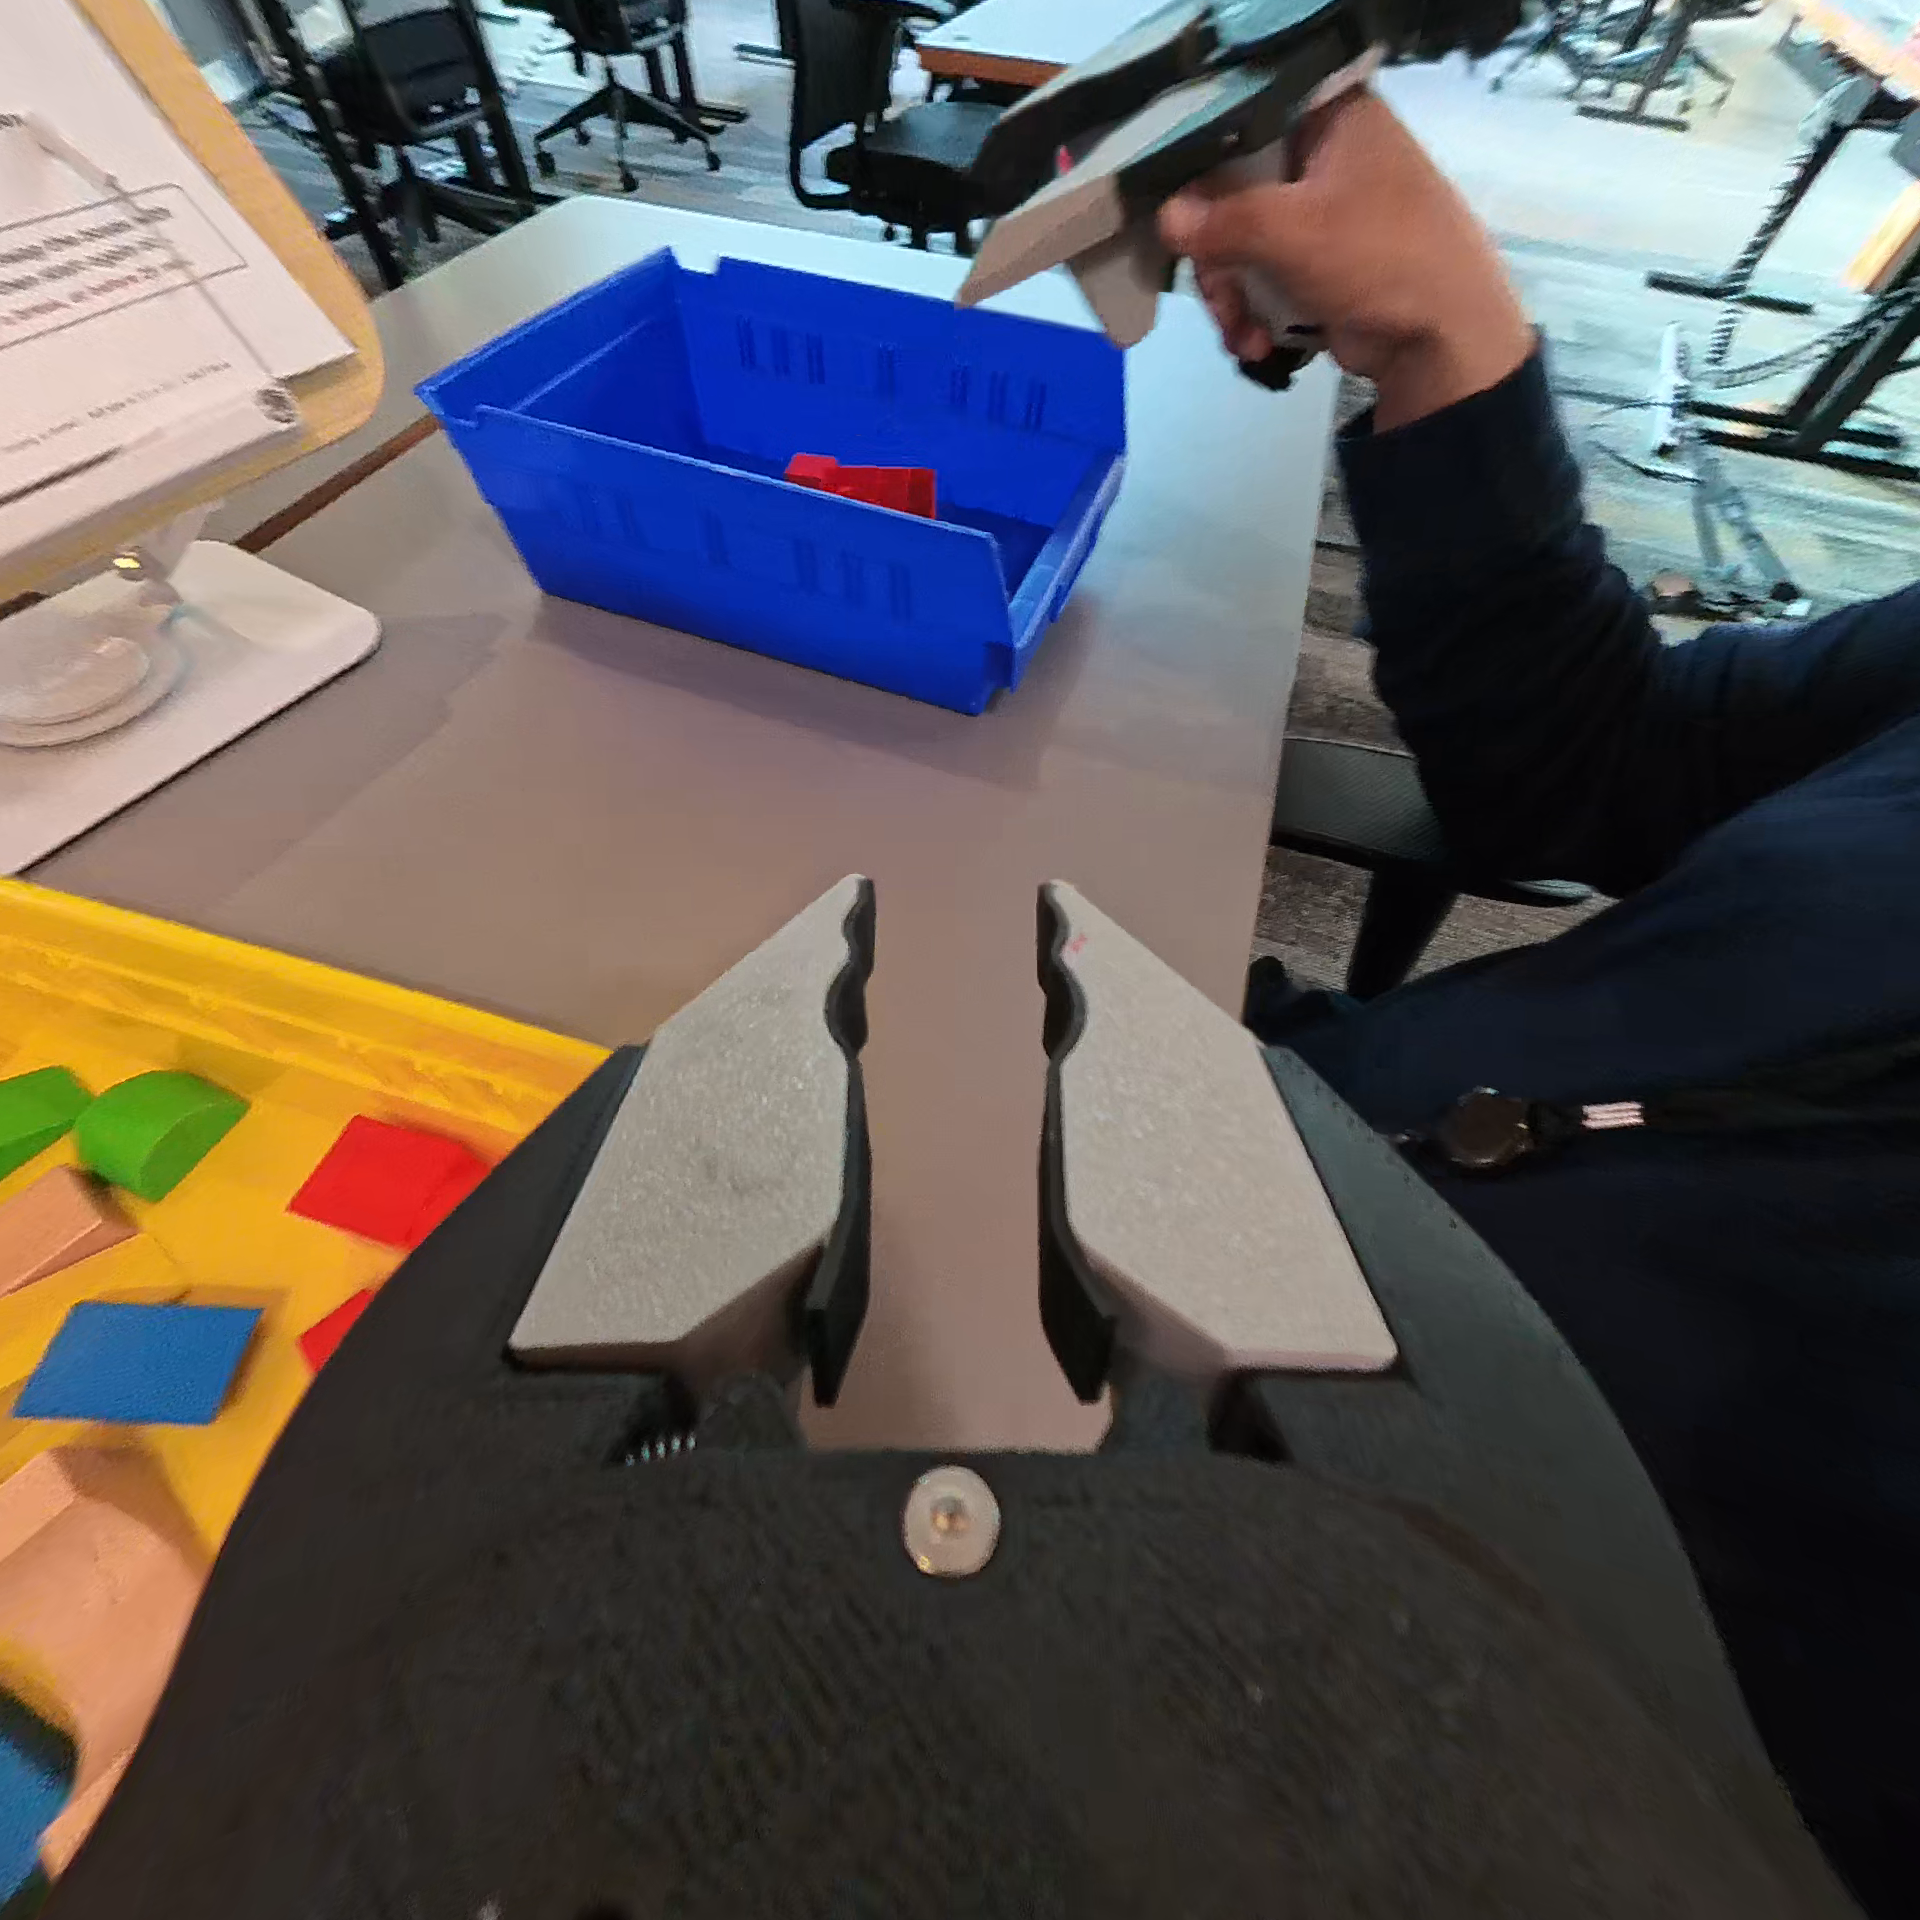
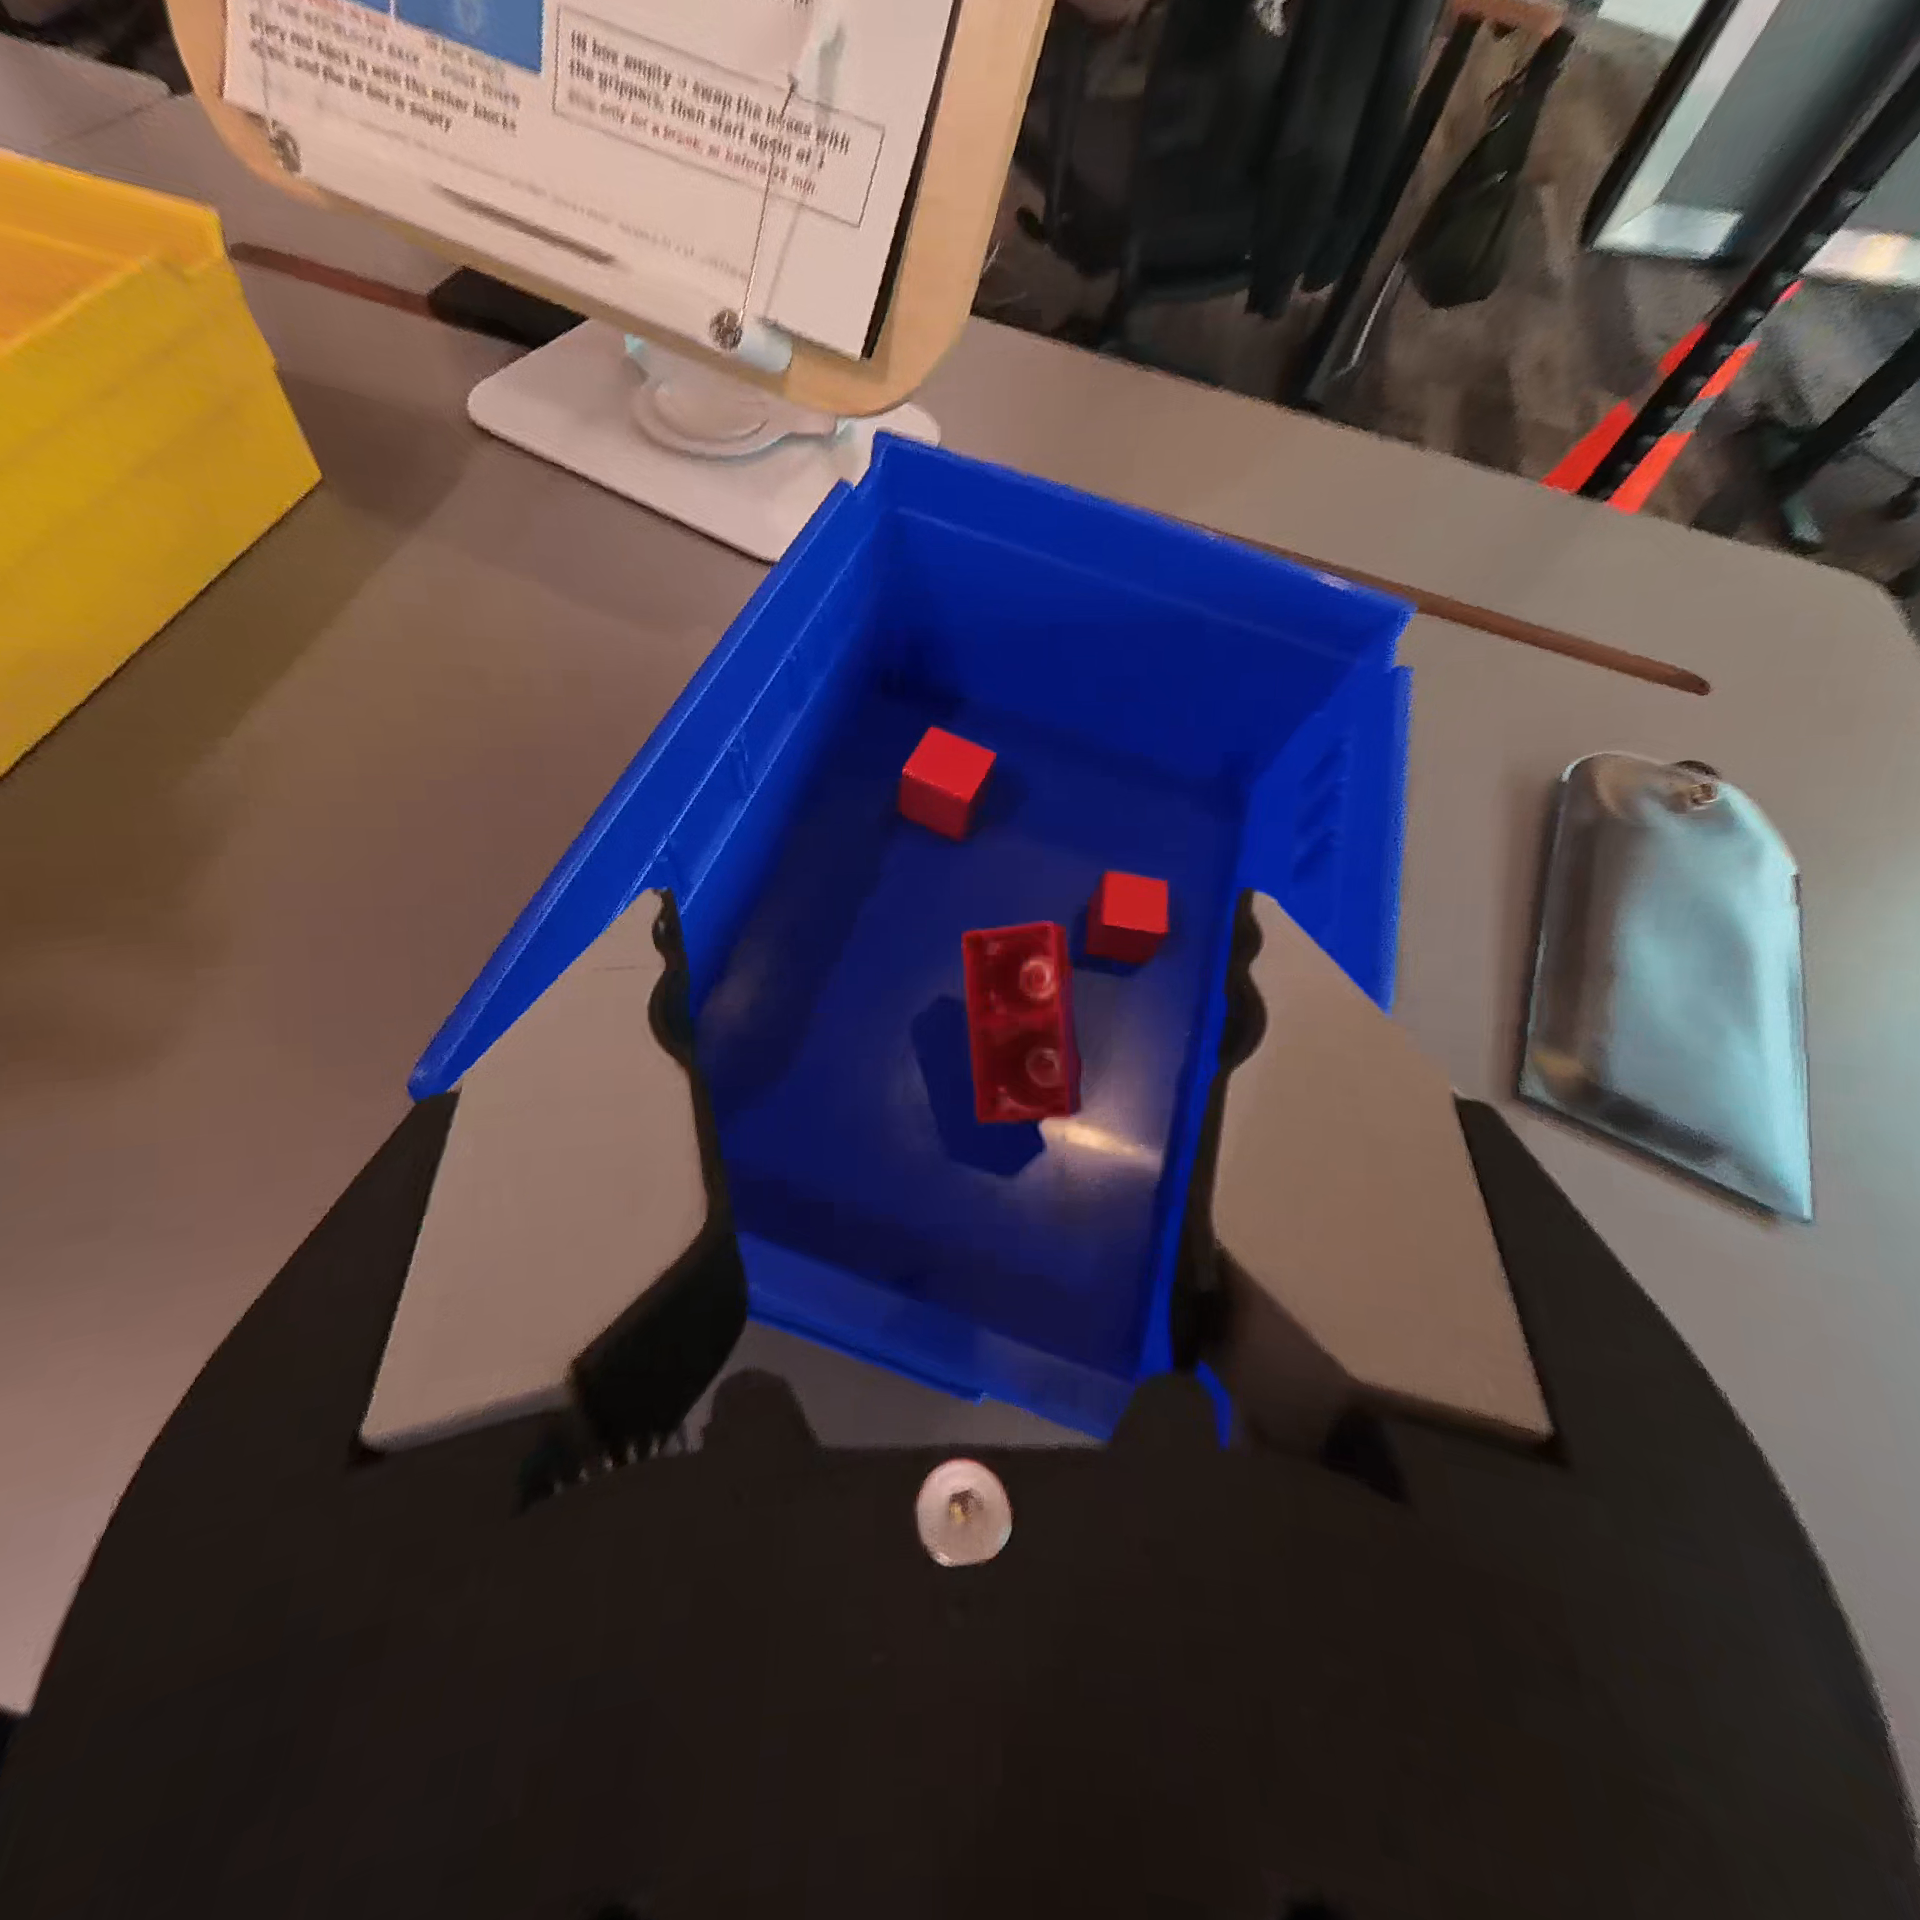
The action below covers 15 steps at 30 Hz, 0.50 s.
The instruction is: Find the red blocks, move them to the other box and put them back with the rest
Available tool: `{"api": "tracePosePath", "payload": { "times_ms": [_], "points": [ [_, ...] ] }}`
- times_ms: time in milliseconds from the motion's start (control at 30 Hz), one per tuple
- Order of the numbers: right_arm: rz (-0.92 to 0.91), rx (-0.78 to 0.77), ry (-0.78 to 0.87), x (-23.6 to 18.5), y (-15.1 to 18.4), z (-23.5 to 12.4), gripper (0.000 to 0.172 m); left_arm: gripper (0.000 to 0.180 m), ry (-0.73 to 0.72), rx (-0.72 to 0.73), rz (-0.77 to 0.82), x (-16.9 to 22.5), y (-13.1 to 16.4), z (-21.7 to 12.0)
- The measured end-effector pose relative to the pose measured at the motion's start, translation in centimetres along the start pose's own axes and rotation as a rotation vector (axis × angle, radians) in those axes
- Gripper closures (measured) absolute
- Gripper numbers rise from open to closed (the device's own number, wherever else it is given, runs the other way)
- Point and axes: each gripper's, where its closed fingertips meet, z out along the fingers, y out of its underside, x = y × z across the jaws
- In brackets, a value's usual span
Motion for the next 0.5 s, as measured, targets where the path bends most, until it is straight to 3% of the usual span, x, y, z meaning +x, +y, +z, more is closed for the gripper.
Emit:
{"api": "tracePosePath", "payload": {
  "times_ms": [100, 233, 300, 500],
  "points": [
    [0.022, 0.138, 0.032, 0.7, -2.4, -2.4, 0.072, 0.152, -0.146, 0.016, -0.026, -2.9, -0.2, -1.0],
    [0.027, 0.288, 0.005, 0.1, -4.7, -5.2, 0.083, 0.148, -0.428, -0.105, -0.097, -8.9, 3.1, -2.6],
    [0.02, 0.299, -0.025, -0.6, -4.9, -5.6, 0.087, 0.148, -0.463, -0.143, -0.134, -10.6, 4.5, -2.4],
    [0.0, 0.334, -0.017, -1.4, -5.6, -5.7, 0.096, 0.139, -0.382, -0.303, -0.324, -14.3, 8.9, 1.0]
  ]
}}
